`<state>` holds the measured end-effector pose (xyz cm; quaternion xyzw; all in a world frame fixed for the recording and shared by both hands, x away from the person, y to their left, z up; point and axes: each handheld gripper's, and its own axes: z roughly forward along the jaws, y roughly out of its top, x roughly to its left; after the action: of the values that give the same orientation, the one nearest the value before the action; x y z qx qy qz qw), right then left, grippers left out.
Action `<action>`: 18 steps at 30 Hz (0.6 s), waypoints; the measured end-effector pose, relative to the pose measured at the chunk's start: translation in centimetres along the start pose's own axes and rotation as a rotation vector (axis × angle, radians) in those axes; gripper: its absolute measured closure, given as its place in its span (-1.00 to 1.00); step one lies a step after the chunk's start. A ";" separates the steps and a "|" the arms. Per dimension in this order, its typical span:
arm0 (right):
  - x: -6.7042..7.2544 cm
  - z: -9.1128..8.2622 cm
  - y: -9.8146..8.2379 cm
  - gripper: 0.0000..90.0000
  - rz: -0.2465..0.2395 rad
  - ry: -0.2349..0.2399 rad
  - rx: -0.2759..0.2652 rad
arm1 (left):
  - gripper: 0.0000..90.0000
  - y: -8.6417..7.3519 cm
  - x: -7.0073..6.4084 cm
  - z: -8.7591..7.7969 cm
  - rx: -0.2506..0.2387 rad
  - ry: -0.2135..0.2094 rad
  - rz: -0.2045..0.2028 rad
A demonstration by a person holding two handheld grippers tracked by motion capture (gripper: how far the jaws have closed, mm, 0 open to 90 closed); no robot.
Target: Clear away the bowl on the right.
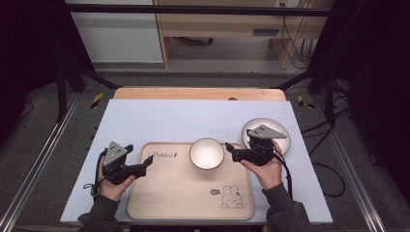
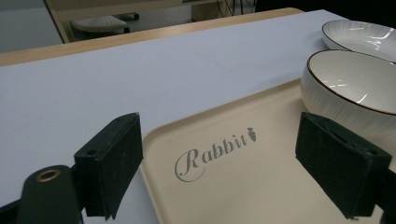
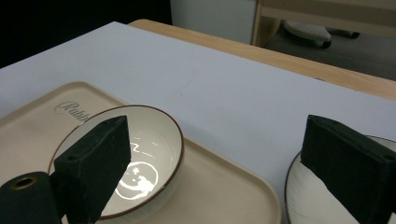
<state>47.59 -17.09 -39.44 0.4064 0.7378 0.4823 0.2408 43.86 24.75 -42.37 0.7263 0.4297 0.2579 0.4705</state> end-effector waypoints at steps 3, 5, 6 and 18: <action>-0.4 -0.8 -0.6 -0.81 -0.006 -0.024 -0.012 | -0.68 -0.1 0.1 0.0 0.003 0.003 -0.002; -0.7 -1.3 -1.2 -0.81 0.014 -0.024 -0.016 | -0.69 -0.2 0.1 0.0 0.005 0.005 -0.004; -0.9 -1.6 -1.5 -0.81 0.021 -0.029 -0.019 | -0.69 -0.2 0.2 0.0 0.008 0.007 -0.003; -2.0 -3.8 -5.3 -0.83 0.016 -0.073 -0.023 | -0.70 -1.4 0.7 0.1 0.042 0.028 -0.011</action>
<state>43.89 -21.80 -42.74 0.4269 0.7197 0.4773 0.2683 43.71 25.56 -43.73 0.7299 0.4456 0.2565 0.4504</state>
